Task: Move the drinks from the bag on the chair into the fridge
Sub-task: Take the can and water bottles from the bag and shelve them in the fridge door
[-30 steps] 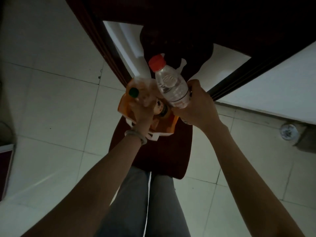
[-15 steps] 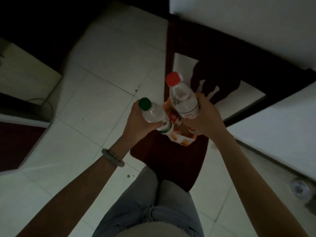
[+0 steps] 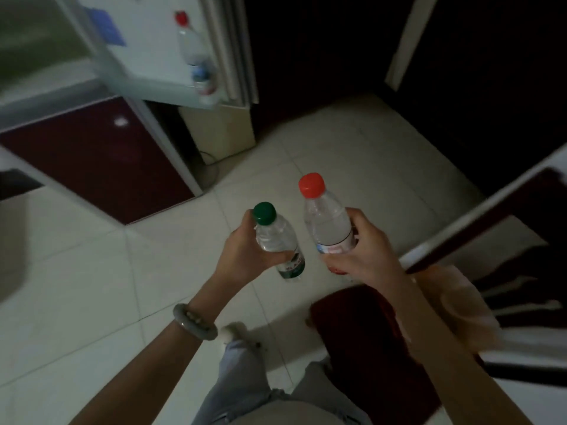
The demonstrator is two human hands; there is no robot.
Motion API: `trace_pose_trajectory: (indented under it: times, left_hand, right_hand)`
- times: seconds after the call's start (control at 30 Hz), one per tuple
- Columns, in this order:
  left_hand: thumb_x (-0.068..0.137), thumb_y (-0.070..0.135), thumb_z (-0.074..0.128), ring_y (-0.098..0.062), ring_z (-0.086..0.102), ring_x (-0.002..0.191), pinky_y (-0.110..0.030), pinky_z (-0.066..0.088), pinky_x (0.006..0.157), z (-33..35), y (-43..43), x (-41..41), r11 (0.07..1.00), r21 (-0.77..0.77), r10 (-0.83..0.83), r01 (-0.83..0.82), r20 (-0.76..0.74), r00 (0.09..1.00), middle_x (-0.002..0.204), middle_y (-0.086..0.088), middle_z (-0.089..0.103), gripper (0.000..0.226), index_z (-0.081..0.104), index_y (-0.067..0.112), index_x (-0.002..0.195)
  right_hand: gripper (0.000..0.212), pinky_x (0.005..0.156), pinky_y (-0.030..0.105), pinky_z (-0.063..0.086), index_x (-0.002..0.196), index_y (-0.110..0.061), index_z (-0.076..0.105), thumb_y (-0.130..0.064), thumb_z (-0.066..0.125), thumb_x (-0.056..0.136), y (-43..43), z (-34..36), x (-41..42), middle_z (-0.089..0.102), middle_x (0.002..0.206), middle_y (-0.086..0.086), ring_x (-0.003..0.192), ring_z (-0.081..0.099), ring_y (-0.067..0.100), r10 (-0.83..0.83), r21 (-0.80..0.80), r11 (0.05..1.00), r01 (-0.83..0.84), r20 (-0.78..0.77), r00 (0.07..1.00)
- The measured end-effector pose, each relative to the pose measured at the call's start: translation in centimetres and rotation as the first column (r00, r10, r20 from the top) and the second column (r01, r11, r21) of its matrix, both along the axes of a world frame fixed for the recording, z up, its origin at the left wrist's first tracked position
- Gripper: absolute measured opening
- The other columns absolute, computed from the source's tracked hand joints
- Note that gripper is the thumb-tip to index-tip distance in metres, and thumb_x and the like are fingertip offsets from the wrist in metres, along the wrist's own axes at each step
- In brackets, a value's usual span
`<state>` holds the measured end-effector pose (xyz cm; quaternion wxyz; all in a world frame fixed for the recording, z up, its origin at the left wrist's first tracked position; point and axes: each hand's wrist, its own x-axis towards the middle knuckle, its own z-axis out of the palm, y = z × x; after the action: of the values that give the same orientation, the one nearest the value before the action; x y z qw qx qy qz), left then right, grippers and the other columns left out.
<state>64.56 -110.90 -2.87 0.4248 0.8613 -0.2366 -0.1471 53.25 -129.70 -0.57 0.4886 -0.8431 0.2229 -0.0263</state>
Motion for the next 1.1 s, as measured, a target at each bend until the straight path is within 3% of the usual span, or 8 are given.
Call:
trace_pose_trajectory:
  times: [0.1, 0.33, 0.53, 0.67, 0.77, 0.93, 1.03, 1.1]
  left_hand:
    - [0.057, 0.029, 0.086, -0.012, 0.058, 0.084, -0.022, 0.046, 0.07, 1.0, 5.6, 4.5, 0.999, -0.006, 0.045, -0.045, 0.004, 0.999, 0.096, 0.01, 0.057, 0.074, 0.043, 0.016, 0.116]
    - [0.049, 0.054, 0.079, -0.02, 0.062, 0.089, -0.044, 0.053, 0.076, 3.2, 17.4, 13.7, 0.993, 0.0, 0.115, -0.115, 0.076, 0.991, 0.102, 0.001, 0.065, 0.079, 0.044, 0.02, 0.11]
    - [0.054, 0.041, 0.084, -0.014, 0.064, 0.088, -0.027, 0.053, 0.071, 4.9, 21.6, 19.5, 0.989, -0.057, 0.145, -0.139, 0.114, 0.983, 0.1, 0.005, 0.066, 0.067, 0.047, 0.018, 0.106]
    - [0.048, 0.055, 0.078, -0.013, 0.064, 0.086, -0.04, 0.056, 0.074, 5.8, 22.2, 24.0, 0.984, -0.091, 0.16, -0.15, 0.116, 0.98, 0.098, 0.007, 0.066, 0.07, 0.045, 0.024, 0.103]
    - [0.051, 0.049, 0.081, -0.012, 0.064, 0.085, -0.04, 0.056, 0.073, 6.6, 22.2, 27.6, 0.982, -0.111, 0.165, -0.151, 0.139, 0.976, 0.098, 0.009, 0.065, 0.067, 0.045, 0.024, 0.102]
    - [0.054, 0.042, 0.085, -0.004, 0.063, 0.09, -0.031, 0.055, 0.077, 7.8, 21.4, 34.9, 0.967, -0.188, 0.205, -0.174, 0.157, 0.966, 0.1, 0.014, 0.064, 0.07, 0.046, 0.025, 0.109]
    - [0.057, 0.032, 0.086, 0.01, 0.058, 0.09, -0.013, 0.05, 0.075, 8.7, 20.1, 39.7, 0.956, -0.253, 0.201, -0.151, 0.186, 0.962, 0.097, 0.025, 0.059, 0.071, 0.045, 0.026, 0.115]
    - [0.058, 0.028, 0.086, 0.006, 0.058, 0.092, -0.015, 0.049, 0.076, 9.4, 19.1, 43.0, 0.95, -0.276, 0.206, -0.148, 0.196, 0.959, 0.098, 0.022, 0.058, 0.07, 0.046, 0.023, 0.115]
  right_hand:
    - [0.066, 0.055, 0.009, 0.045, 0.11, -0.037, 0.046, -0.018, 0.084, 0.06, 5.2, 0.4, 5.3, 0.062, 0.097, -0.015, 0.085, 0.058, -0.005, 0.022, 0.0, 1.0, -0.022, 0.04, 0.999]
    - [0.074, 0.072, 0.021, 0.049, 0.118, -0.029, 0.046, -0.02, 0.085, 0.057, 15.5, 1.5, 15.0, 0.062, 0.098, -0.011, 0.087, 0.059, -0.002, 0.044, -0.01, 0.999, -0.044, 0.069, 0.997]
    - [0.067, 0.063, 0.012, 0.046, 0.11, -0.034, 0.047, -0.026, 0.086, 0.056, 20.0, 3.0, 21.1, 0.064, 0.093, -0.017, 0.081, 0.059, -0.008, 0.056, -0.04, 0.998, -0.052, 0.12, 0.991]
    - [0.067, 0.065, 0.015, 0.047, 0.111, -0.033, 0.047, -0.025, 0.086, 0.056, 21.0, 4.2, 25.2, 0.063, 0.093, -0.018, 0.082, 0.059, -0.006, 0.073, -0.049, 0.997, -0.067, 0.136, 0.988]
    - [0.066, 0.068, 0.018, 0.047, 0.109, -0.033, 0.046, -0.021, 0.085, 0.056, 21.1, 4.8, 28.7, 0.062, 0.092, -0.017, 0.083, 0.059, -0.004, 0.062, -0.036, 0.998, -0.057, 0.163, 0.985]
    - [0.069, 0.072, 0.018, 0.044, 0.108, -0.035, 0.044, -0.015, 0.086, 0.058, 20.2, 5.3, 36.1, 0.055, 0.093, -0.023, 0.085, 0.054, -0.008, 0.039, -0.006, 0.999, -0.039, 0.225, 0.974]
    - [0.069, 0.074, 0.017, 0.043, 0.108, -0.034, 0.044, -0.013, 0.086, 0.057, 19.0, 5.6, 41.1, 0.054, 0.093, -0.024, 0.083, 0.052, -0.009, 0.035, -0.002, 0.999, -0.036, 0.264, 0.964]
    - [0.068, 0.07, 0.014, 0.042, 0.107, -0.031, 0.045, -0.012, 0.086, 0.057, 18.0, 5.8, 44.5, 0.054, 0.092, -0.024, 0.083, 0.052, -0.01, 0.02, -0.001, 1.0, -0.02, 0.291, 0.957]
